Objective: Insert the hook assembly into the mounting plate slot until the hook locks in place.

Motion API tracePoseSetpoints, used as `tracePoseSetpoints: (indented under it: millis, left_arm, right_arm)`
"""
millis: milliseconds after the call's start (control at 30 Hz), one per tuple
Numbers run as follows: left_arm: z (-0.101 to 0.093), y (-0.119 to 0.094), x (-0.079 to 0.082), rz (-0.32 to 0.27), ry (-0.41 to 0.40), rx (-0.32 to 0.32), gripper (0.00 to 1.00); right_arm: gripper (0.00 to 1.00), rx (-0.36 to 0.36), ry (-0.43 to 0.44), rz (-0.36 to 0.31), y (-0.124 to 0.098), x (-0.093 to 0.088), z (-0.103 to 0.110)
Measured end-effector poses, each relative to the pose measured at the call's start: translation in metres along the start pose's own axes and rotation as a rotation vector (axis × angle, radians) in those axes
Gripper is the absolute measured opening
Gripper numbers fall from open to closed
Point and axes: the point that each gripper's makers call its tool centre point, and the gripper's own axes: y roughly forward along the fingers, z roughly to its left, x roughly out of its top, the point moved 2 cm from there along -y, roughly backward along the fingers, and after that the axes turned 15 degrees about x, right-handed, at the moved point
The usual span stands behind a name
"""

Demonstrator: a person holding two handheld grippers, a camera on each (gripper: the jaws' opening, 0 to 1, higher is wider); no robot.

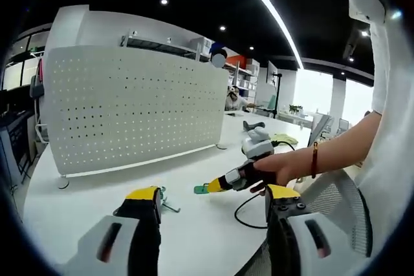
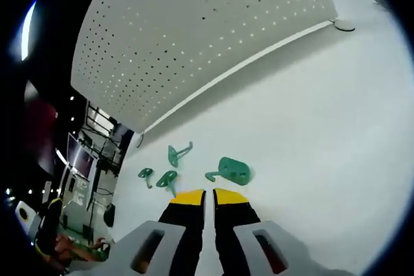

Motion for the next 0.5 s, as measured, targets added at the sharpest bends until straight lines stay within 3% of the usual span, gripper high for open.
tracePoseSetpoints:
  millis: [100,267,500]
  left_arm:
    - [0.002,-0.001,-0.001,0.0,-0.003,0.005,0.67]
    - [0.003,-0.003,-0.002,0.003,-0.006,0.012,0.66]
    - [0.002,-0.002,-0.001,0.0,-0.009,0.011,0.66]
  right_arm:
    - [0.05,0.014,0.024,-0.053,0.002,0.008,0.003]
    - [0.05,-0.03,0.033,-0.066,-0.003,0.015,-0.006]
    - [0.05,-0.039,0.047,-0.088,-0.005,0.026,-0.013]
